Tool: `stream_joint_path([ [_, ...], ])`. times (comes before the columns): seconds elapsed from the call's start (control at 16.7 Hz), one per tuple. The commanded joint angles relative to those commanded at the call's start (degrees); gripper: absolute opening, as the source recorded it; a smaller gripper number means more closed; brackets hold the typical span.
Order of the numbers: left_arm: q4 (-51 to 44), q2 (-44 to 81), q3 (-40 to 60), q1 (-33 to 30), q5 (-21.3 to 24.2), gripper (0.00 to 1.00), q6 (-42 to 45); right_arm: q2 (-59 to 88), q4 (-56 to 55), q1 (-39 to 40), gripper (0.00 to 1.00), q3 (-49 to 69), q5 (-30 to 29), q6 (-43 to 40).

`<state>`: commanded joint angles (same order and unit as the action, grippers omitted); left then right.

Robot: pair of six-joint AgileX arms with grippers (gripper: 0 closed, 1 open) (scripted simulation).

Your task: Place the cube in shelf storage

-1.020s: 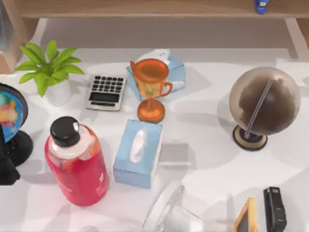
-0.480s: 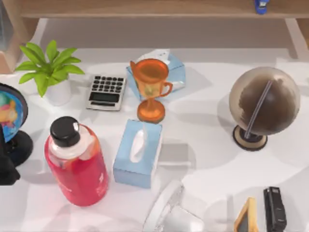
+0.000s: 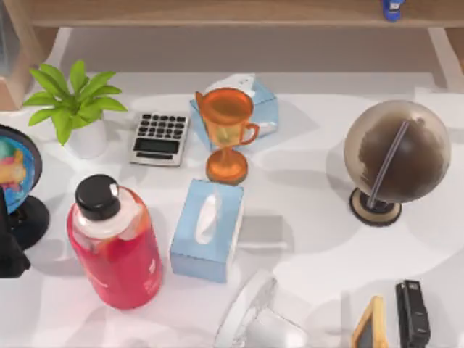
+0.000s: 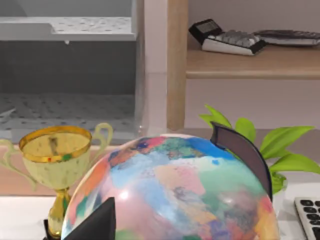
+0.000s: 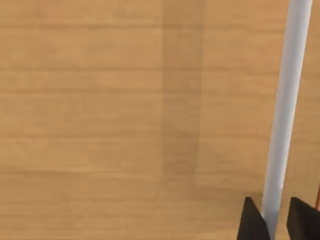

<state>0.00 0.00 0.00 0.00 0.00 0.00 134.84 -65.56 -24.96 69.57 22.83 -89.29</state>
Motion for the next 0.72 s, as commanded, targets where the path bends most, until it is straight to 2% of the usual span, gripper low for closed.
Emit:
stream_joint_path([
  [0.72, 0.00, 0.00, 0.00, 0.00, 0.00, 1.00, 0.00, -1.43, -1.71, -1.00, 0.00, -2.29, 0.78, 0.16],
])
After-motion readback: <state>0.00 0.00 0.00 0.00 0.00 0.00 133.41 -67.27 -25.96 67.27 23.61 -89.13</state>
